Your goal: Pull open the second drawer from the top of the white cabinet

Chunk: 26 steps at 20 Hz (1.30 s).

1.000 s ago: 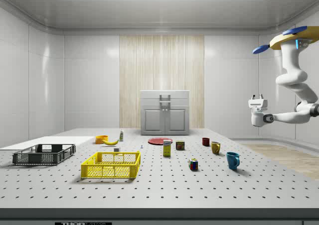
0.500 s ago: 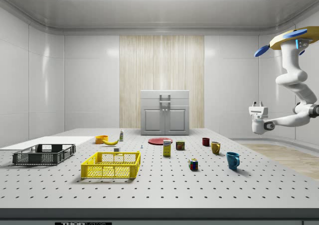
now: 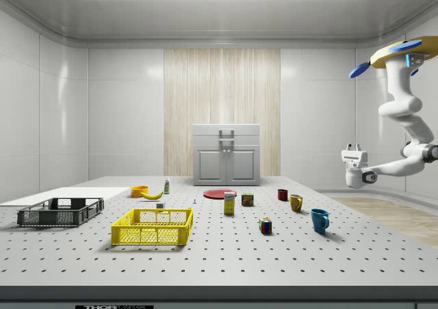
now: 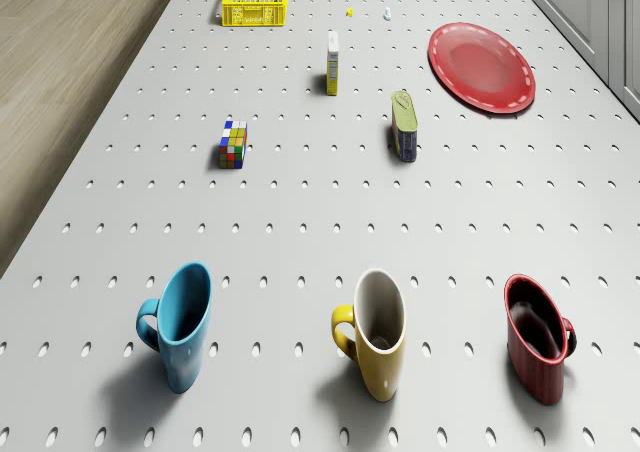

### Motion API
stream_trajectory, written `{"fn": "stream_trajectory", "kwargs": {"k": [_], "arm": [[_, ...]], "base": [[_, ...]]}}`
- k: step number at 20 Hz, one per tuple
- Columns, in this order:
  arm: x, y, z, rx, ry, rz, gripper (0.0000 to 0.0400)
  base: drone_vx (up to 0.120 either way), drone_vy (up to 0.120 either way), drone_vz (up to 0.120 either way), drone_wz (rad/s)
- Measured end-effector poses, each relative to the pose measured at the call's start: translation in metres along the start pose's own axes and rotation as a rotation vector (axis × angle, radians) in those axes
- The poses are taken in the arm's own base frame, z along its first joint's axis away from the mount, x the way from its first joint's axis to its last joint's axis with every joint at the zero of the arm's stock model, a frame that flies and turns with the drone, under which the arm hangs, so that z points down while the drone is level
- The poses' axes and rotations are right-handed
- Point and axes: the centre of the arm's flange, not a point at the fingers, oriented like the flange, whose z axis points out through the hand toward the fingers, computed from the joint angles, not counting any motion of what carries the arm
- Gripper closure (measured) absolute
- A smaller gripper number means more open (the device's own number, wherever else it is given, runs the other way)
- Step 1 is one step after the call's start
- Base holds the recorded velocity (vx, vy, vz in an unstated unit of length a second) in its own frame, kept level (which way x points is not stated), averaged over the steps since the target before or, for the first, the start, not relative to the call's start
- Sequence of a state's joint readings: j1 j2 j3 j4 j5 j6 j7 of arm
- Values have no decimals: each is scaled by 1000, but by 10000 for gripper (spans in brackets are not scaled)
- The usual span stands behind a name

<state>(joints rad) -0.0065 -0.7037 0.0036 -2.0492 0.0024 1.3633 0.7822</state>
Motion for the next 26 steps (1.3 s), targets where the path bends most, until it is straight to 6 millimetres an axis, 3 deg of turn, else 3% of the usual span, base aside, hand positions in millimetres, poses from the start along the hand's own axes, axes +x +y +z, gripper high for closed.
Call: {"fn": "stream_trajectory", "kwargs": {"k": [5,8,16,18,21,26], "arm": [[0,0,-2,3,3,0,100],[0,0,-3,4,5,0,100],[-1,0,-3,7,10,0,100],[17,18,1,187,-175,5,97],[46,46,23,508,-508,7,93],[66,65,62,847,-857,9,95]], "base": [[0,-80,0,0],[120,-120,13,0],[120,-120,120,0],[120,-120,60,0],[120,-120,0,0],[120,-120,0,0]]}}
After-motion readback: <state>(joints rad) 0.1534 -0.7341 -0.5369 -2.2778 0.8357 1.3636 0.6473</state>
